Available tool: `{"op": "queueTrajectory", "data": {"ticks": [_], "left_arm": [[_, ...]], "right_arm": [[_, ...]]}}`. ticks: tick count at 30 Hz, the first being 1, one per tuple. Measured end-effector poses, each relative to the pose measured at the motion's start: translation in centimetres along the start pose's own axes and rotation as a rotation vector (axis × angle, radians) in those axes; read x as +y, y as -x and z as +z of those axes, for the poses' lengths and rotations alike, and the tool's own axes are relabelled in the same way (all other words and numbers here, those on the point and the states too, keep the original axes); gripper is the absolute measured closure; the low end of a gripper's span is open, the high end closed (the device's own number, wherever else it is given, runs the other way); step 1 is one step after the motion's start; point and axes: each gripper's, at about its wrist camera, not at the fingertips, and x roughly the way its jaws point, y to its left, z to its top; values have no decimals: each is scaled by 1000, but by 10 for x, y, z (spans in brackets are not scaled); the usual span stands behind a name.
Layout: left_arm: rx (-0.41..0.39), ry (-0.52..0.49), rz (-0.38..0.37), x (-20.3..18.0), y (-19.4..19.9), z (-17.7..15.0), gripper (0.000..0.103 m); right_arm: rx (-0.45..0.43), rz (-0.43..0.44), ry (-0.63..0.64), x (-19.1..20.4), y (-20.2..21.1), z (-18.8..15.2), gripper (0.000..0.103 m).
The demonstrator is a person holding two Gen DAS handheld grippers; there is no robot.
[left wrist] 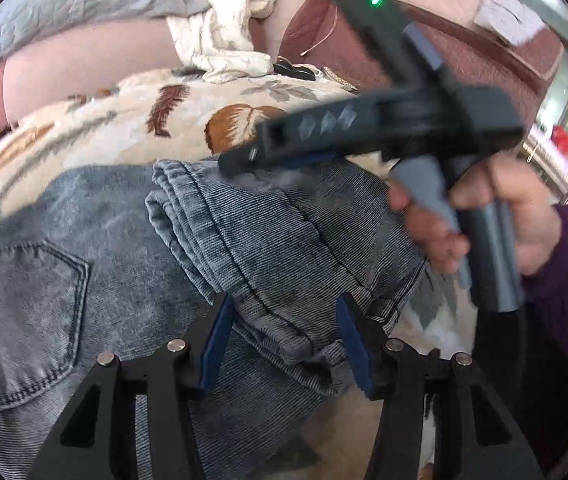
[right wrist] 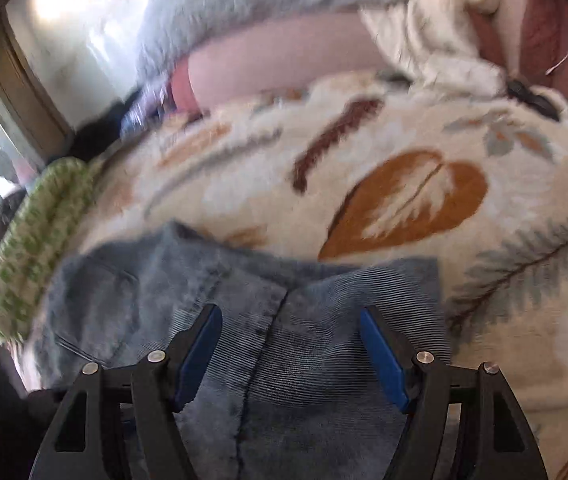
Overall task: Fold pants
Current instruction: 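Open both grippers and press the refolded jeans flat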
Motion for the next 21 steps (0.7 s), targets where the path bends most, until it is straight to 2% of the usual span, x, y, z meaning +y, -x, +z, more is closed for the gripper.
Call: {"op": "queueTrajectory", "data": {"ticks": [2, 6, 11, 13, 16, 18, 21], "left_arm": [[27, 33, -33, 6, -3, -1, 47], [28, 50, -49, 8, -1, -2, 46], [-1, 92, -39, 14, 10, 0, 46], [-48, 89, -1, 15, 21, 3, 46], [-119, 80, 86, 16, 40, 9, 33], [-164, 69, 165, 16, 54, 10, 31], [-192, 77, 271, 21, 66, 13, 29]], "right_arm": [[65, -28, 35, 1, -19, 0, 29], [65, -78, 138, 8, -33, 3, 26], [21, -58, 81, 3, -22, 8, 26], [-19, -59, 71, 5, -16, 12, 26], [-95, -28, 35, 3, 3, 12, 26], [-142, -14, 29, 6, 15, 13, 26], [-196, -7, 34, 19, 29, 13, 26]]}}
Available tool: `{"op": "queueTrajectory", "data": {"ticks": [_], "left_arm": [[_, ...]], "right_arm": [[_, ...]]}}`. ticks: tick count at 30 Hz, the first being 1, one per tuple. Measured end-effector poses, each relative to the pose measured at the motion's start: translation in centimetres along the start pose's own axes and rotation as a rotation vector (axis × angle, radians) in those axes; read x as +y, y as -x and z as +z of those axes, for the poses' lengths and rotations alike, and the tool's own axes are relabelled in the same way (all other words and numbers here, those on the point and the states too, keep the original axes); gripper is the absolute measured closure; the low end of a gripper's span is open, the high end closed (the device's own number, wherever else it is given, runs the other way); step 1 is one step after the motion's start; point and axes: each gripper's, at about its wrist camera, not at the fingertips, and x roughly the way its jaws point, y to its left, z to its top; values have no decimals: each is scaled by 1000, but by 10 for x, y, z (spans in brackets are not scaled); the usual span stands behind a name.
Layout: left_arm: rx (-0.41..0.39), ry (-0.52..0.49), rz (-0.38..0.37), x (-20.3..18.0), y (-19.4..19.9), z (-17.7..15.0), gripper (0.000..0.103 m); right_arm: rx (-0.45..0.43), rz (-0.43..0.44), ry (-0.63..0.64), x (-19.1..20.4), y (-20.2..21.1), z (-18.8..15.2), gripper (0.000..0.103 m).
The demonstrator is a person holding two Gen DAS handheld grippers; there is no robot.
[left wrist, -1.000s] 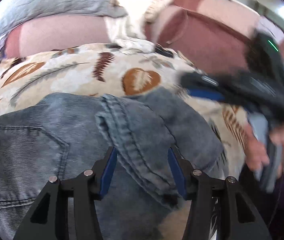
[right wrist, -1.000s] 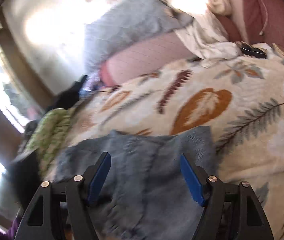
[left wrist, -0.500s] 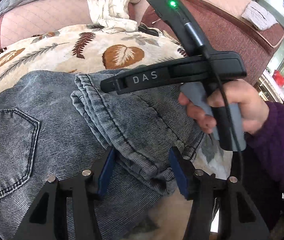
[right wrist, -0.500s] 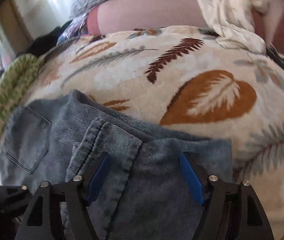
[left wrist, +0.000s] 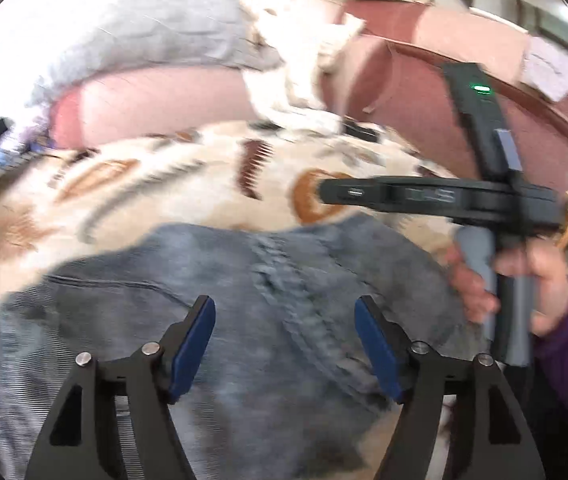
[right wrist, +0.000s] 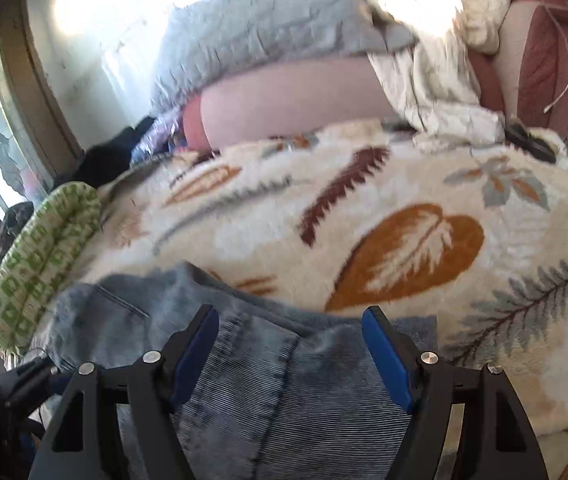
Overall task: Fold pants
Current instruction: 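Open both grippers and press the refolded jeans flat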
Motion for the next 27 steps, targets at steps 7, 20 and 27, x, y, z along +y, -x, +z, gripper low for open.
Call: {"op": "queueTrajectory", "data": {"ticks": [7, 20, 27], "left_arm": [[-23, 84, 253, 36, 8, 10, 24], [-33, 187, 480, 80, 34, -1, 24], [-64, 254, 501, 95, 49, -2, 24]], "right_arm": [[-60, 76, 55, 45, 13, 3, 26], [-94, 111, 184, 92, 17, -12, 25], [-85, 110, 207, 100, 11, -17, 26]]}}
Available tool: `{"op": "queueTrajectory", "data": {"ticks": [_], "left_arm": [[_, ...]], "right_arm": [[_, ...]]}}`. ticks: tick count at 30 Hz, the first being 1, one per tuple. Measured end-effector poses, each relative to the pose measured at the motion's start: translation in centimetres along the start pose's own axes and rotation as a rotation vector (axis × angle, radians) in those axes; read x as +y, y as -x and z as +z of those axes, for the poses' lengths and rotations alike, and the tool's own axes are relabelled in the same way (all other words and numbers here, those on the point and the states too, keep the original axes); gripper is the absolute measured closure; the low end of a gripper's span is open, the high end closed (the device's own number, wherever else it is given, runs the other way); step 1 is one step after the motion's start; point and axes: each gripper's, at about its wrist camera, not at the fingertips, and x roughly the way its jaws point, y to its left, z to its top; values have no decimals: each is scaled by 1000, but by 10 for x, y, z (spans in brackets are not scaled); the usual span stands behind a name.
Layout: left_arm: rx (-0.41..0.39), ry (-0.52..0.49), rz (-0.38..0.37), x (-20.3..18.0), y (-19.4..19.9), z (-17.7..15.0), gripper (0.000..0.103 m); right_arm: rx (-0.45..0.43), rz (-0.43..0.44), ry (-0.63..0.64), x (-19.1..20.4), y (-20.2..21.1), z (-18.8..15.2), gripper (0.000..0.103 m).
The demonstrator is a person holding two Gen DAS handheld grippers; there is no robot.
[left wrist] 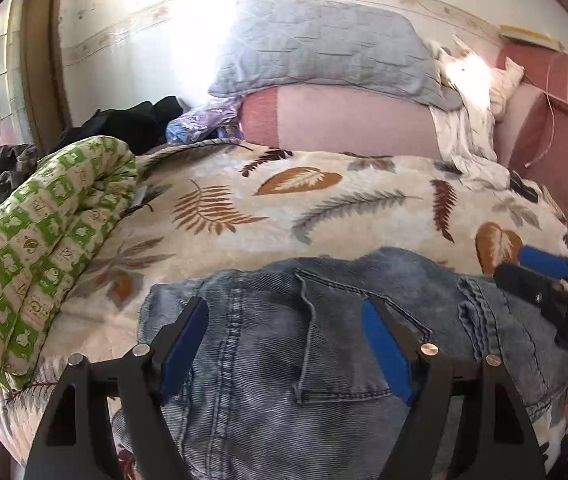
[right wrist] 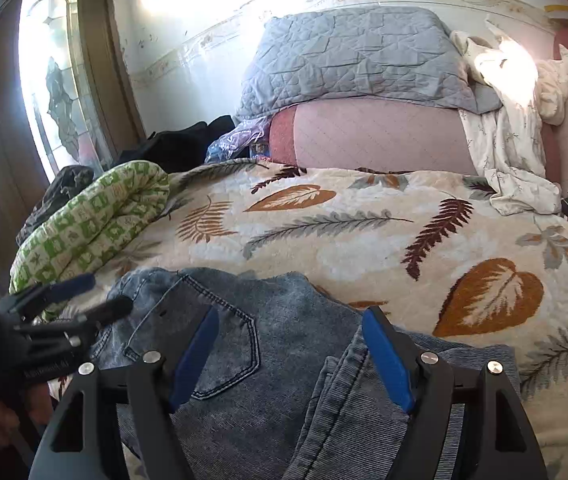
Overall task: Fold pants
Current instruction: 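Open both grippers and press the refolded jeans flat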
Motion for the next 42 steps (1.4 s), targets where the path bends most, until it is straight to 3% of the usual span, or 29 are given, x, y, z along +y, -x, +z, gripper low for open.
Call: {"op": "queueTrajectory", "data": {"ticks": [42], "left_arm": [[-24, 71, 58, 31, 10, 6, 24]], "right_arm": [[32, 40, 84, 23, -11, -8, 26]]}}
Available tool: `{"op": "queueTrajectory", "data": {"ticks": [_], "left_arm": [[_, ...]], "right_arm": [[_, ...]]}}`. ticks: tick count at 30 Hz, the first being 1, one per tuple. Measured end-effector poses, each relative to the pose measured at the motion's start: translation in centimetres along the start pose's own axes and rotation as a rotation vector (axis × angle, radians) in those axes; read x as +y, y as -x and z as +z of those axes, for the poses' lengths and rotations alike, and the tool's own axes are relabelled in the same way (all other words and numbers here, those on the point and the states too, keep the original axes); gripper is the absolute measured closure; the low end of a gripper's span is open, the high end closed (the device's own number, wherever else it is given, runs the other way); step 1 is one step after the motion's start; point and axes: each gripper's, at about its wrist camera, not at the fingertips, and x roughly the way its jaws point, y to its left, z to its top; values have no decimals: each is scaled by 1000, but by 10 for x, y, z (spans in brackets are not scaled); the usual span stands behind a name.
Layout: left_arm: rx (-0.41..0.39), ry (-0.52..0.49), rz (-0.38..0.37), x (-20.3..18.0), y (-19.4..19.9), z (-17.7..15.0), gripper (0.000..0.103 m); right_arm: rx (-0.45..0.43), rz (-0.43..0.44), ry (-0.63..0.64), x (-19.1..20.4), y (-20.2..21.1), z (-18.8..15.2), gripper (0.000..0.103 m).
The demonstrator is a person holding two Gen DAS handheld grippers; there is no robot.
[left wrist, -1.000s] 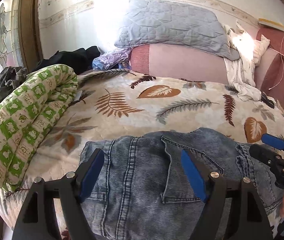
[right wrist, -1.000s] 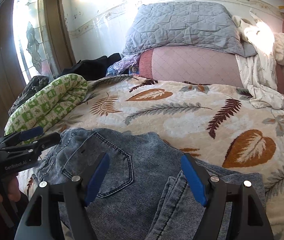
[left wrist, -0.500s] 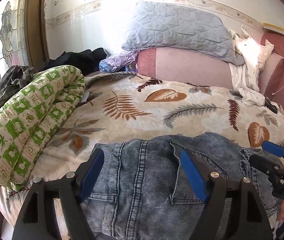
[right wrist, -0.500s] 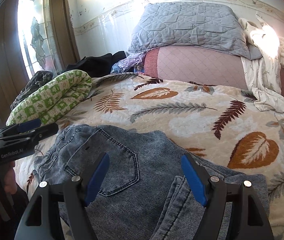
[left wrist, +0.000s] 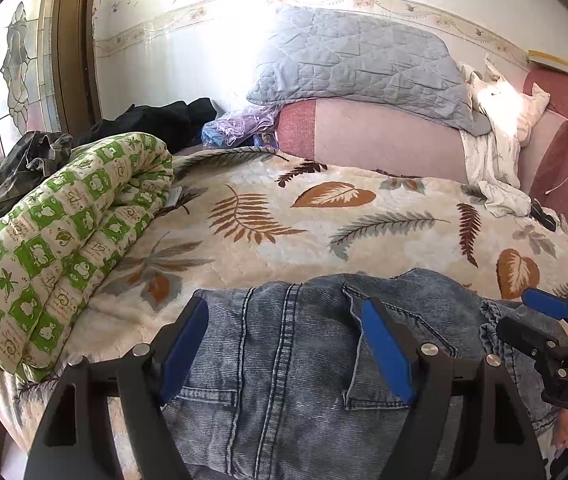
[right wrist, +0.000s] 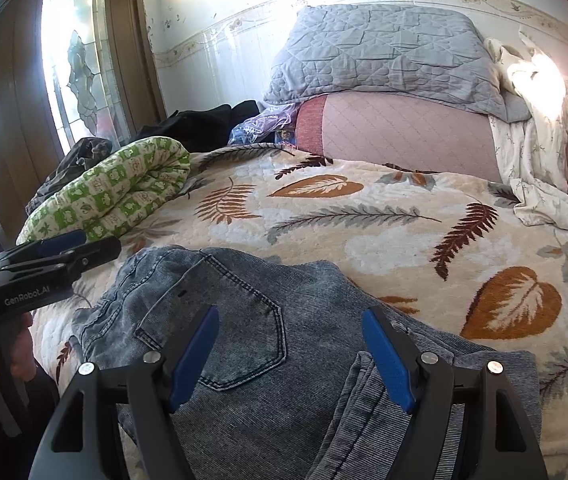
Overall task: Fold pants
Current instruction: 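Open both grippers and press the refolded jeans flat, then close both grippers on the folded end of the jeans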
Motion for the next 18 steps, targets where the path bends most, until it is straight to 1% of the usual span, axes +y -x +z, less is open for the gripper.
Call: {"op": "queueTrajectory", "data": {"ticks": [3, 6, 9, 12, 14, 16, 18], "left_arm": [[5, -7, 9, 3, 1, -2, 24], [23, -18, 42, 15, 1, -8, 24], [50, -9, 112, 43, -1, -21, 24], [87, 24, 158, 74, -4, -37, 24], [109, 52, 161, 89, -5, -43, 24], [126, 79, 142, 100, -5, -49, 24], [125, 95, 121, 106, -2, -50, 24]], "right_arm": [[0, 4, -1, 0, 0, 0, 26], [3, 10, -2, -2, 0, 1, 26], [16, 3, 14, 0, -5, 5, 26], [23, 31, -4, 4, -11, 15, 26], [37, 61, 10, 15, -19, 24, 26], [57, 79, 50, 32, -32, 34, 26], [85, 121, 80, 50, -49, 47, 26]]}}
